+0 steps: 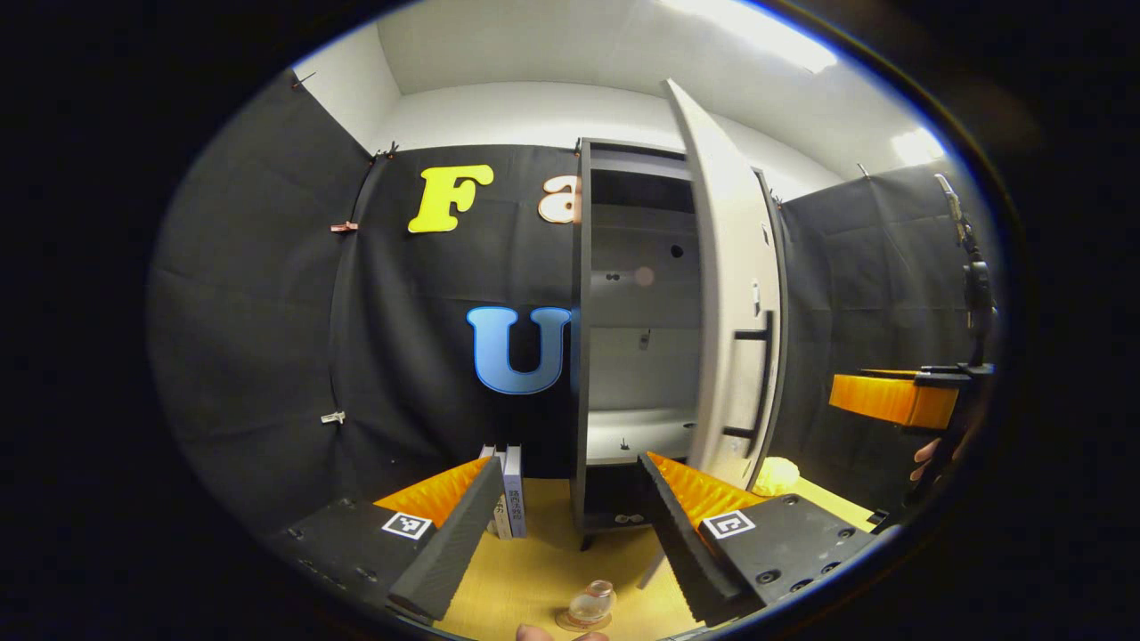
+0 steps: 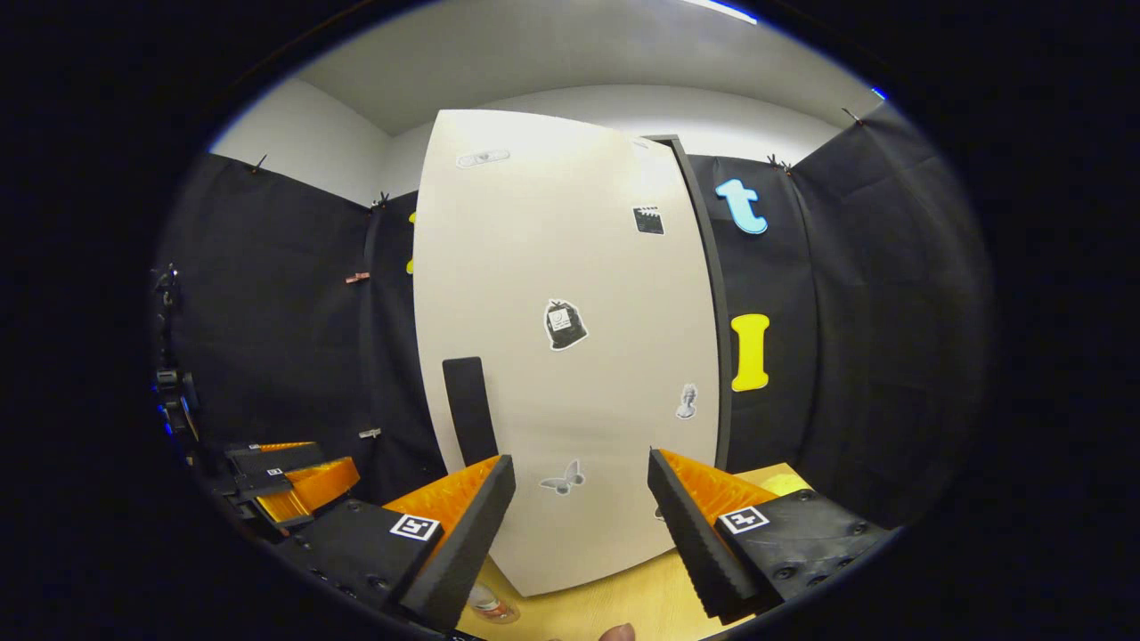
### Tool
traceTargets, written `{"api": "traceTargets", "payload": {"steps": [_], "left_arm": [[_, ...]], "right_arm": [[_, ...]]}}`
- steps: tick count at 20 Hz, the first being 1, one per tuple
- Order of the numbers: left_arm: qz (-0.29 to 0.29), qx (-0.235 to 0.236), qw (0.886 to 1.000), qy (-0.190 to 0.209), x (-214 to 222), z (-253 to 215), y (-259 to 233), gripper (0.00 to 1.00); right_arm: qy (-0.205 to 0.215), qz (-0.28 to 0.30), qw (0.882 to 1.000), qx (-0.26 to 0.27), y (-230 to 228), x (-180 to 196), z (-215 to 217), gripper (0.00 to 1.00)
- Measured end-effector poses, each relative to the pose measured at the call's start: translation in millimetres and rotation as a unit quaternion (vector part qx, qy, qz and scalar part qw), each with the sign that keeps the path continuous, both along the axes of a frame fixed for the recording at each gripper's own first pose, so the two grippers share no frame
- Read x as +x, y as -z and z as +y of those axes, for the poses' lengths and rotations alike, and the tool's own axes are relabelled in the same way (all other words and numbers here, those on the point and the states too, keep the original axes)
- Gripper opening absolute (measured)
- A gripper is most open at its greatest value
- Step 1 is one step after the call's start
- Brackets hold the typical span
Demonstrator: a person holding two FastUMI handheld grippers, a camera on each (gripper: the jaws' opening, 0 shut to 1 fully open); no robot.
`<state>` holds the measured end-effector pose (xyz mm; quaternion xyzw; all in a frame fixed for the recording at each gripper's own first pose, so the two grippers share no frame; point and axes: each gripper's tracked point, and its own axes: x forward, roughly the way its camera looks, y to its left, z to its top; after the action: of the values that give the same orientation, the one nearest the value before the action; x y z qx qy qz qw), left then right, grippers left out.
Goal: Open the cabinet door with the right hand, grasp the bottle in the cabinet with the left hand and place it on the coaster, then close the cabinet door with the right hand.
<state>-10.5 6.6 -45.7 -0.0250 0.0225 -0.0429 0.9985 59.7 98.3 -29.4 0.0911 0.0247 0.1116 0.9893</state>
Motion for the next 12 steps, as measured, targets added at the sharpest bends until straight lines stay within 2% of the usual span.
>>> {"api": "traceTargets", "payload": {"steps": [1, 7, 12], "left_arm": [[-0.001, 0.001, 1.000, 0.001, -0.1, -0.5, -1.0, 0.95], [-0.003, 0.008, 1.000, 0.007, 0.4, -6.1, -2.0, 0.95], [-0.002, 0.010, 1.000, 0.007, 4.1, -7.9, -1.6, 0.95]], "right_arm": [[0.002, 0.002, 1.000, 0.000, 2.5, 0.2, 0.2, 0.97], [0.021, 0.015, 1.000, 0.000, 11.1, 2.4, -5.6, 0.97], [0.054, 0.020, 0.998, -0.030, 20.7, 3.4, -17.6, 0.98]]}}
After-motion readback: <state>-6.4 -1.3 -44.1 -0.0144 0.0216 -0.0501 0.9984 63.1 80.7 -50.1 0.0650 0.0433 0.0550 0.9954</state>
